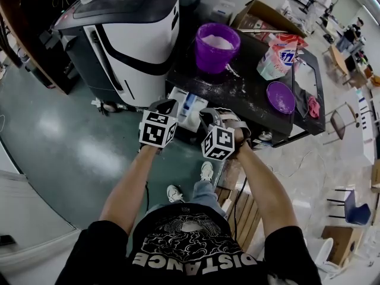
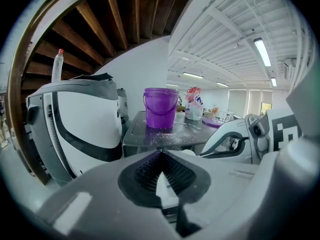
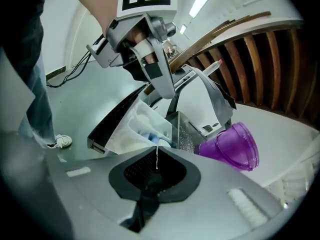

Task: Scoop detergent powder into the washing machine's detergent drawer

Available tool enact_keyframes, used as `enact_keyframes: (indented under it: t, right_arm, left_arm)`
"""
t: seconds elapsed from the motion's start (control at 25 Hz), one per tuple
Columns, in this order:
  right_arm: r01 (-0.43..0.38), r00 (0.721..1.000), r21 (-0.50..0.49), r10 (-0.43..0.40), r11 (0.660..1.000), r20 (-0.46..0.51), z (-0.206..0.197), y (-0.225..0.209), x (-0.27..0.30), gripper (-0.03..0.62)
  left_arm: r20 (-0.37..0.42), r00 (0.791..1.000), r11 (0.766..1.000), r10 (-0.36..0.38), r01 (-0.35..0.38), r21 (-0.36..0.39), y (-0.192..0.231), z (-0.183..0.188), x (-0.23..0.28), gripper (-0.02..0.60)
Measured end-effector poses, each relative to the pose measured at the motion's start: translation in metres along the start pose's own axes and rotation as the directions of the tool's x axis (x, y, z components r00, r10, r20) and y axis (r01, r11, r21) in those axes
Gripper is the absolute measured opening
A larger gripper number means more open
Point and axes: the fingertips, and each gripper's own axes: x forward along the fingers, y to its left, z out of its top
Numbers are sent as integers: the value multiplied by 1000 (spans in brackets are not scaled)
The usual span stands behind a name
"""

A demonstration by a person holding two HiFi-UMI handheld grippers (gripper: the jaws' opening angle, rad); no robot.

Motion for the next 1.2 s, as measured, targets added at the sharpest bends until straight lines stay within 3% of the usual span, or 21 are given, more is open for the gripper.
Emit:
enact_keyframes:
  t: [0.32, 0.72, 0.84, 1.2]
  right_arm:
    - [17, 999, 129, -23, 991, 43, 13, -21, -12, 31]
    - [63, 992, 322, -93, 945, 79, 24, -68, -35, 32]
    - [79, 988, 407, -126, 910, 90, 22, -83, -43, 32]
    - [115, 970, 641, -225, 759, 93, -14, -126, -68, 32]
  left_arm:
    - [6, 1000, 1000, -6, 6, -12, 2, 6, -3, 0]
    - [62, 998, 999, -23, 25, -35, 0, 33, -2, 1]
    - [75, 997, 999, -28, 30, -29, -3, 41, -1, 2]
    - [89, 995, 999, -50, 51, -16, -15, 76, 7, 1]
